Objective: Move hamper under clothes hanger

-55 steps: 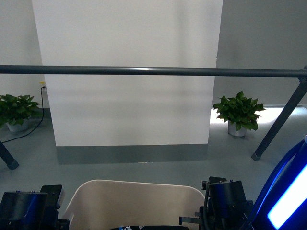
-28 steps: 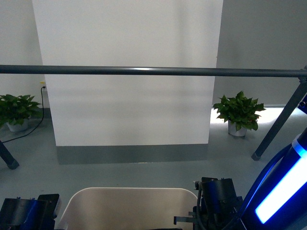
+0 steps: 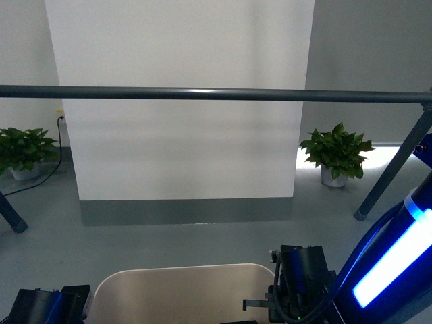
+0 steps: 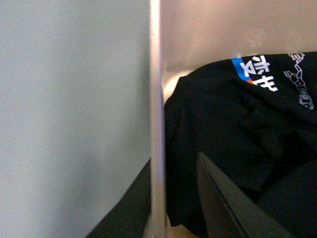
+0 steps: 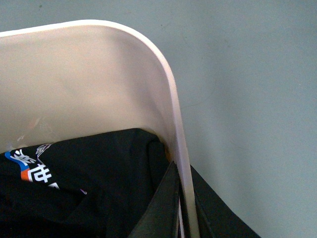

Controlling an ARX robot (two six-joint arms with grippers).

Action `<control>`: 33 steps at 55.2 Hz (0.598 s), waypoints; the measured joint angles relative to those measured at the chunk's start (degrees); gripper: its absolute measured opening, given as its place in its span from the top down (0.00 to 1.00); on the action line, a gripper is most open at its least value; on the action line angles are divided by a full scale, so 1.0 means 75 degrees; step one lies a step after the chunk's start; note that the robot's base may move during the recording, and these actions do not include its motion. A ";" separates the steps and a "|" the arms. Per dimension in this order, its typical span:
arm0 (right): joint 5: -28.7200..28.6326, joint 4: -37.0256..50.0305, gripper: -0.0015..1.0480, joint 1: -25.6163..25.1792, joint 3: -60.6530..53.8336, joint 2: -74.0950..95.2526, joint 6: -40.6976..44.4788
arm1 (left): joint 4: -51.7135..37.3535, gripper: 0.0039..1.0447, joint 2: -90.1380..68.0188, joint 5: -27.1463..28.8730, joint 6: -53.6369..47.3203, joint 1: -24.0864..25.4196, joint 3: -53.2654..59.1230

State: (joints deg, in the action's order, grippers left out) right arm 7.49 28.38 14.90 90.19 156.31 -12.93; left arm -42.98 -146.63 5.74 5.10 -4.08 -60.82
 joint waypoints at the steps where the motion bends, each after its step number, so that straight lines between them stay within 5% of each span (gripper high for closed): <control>1: 0.0000 0.0000 0.90 0.0003 0.0000 0.0006 -0.0006 | 0.0000 0.70 0.0003 -0.0026 0.0006 -0.0012 0.0009; 23: 0.0169 0.0294 0.25 0.0006 -0.0050 0.0038 -0.0169 | -0.0519 0.05 0.0662 -0.0323 0.0090 -0.0172 0.0417; 29: 0.0230 0.0428 0.07 0.0006 -0.0207 -0.0128 -0.0105 | -0.0536 0.06 0.1078 -0.0356 0.0090 -0.0175 0.0481; 33: 0.0274 0.0510 0.07 0.0006 -0.0297 -0.0309 -0.0055 | -0.0565 0.06 0.1303 -0.0364 0.0085 -0.0181 0.0527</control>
State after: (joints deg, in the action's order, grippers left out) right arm 9.54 32.21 14.94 87.96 153.99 -13.34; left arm -47.22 -136.86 3.01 5.74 -5.43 -56.86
